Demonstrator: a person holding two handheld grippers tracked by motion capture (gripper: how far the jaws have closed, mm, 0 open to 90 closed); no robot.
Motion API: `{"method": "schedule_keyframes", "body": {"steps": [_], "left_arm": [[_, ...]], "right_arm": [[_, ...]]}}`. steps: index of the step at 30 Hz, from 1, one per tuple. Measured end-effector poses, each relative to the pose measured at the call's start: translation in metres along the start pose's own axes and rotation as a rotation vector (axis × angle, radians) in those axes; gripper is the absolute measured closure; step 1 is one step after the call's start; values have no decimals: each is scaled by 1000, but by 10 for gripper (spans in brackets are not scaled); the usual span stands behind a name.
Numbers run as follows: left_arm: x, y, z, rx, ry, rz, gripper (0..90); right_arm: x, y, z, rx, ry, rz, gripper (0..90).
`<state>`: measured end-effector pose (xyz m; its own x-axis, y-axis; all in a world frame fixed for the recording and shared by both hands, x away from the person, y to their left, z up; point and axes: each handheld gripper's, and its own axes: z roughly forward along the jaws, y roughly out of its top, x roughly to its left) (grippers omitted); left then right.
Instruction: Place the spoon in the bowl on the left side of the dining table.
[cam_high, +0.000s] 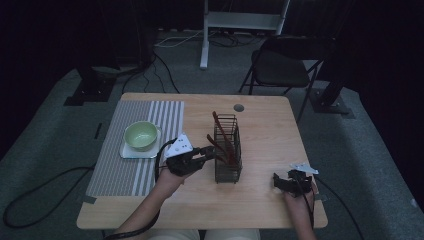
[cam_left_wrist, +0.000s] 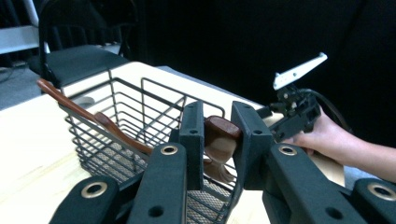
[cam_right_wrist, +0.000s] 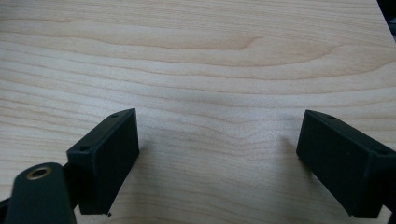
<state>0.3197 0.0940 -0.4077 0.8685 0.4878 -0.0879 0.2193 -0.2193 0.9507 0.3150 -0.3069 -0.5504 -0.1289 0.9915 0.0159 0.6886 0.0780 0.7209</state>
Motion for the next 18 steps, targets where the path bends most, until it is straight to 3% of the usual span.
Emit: {"method": "schedule_keyframes", "body": {"steps": [5,13,18], "left_arm": [[-1,6,-7,-11,-4,13,757],[0,16,-16,-25,24,26,757],[1,23,-27,-59,35,24,757]], "right_arm": [[0,0,0,0,0,1,122],[0,0,0,0,0,-1,122],[0,0,0,0,0,-2,122]]}}
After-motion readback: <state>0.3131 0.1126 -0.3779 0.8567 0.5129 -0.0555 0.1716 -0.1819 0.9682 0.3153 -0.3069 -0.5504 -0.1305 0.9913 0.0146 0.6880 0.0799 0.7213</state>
